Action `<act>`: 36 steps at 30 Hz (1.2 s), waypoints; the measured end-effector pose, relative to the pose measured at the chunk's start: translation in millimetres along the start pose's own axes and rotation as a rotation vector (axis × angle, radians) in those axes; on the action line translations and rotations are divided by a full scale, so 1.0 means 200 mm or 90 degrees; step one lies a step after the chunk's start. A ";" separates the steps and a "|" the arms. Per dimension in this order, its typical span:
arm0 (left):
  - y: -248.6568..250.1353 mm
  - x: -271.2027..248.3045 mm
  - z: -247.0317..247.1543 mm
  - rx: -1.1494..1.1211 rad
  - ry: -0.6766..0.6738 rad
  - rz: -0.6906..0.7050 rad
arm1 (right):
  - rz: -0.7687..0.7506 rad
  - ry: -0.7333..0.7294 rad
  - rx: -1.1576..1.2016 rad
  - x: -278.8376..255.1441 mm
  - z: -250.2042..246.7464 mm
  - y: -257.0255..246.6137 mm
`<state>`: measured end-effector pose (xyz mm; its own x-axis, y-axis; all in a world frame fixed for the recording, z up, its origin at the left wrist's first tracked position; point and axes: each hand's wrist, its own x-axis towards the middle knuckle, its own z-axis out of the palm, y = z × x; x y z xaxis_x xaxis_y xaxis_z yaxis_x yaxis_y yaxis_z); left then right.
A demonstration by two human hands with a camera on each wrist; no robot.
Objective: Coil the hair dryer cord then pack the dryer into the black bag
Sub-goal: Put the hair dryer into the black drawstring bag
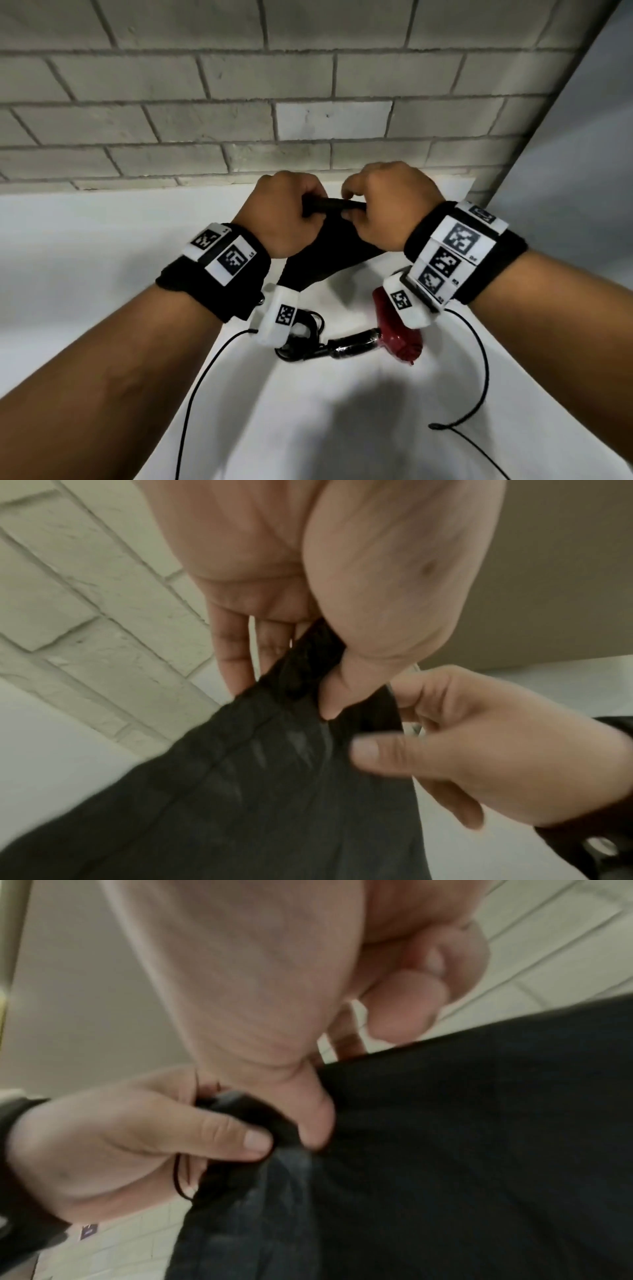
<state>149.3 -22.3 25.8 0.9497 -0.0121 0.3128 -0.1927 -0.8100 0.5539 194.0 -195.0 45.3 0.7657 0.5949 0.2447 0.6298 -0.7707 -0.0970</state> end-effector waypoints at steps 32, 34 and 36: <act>-0.26 -0.03 -0.14 -0.468 0.232 -0.111 | 0.268 0.011 0.918 0.11 0.22 -0.26; -0.30 0.00 -0.18 -0.300 0.248 -0.032 | 0.309 0.002 0.882 0.10 0.24 -0.24; -0.31 0.02 -0.22 -0.122 0.225 0.046 | 0.336 -0.009 0.820 0.08 0.29 -0.20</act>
<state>153.7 53.4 25.4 0.7949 0.1642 0.5840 -0.3309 -0.6895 0.6443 188.4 -140.6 -2.6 0.9442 0.3111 -0.1083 -0.0616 -0.1562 -0.9858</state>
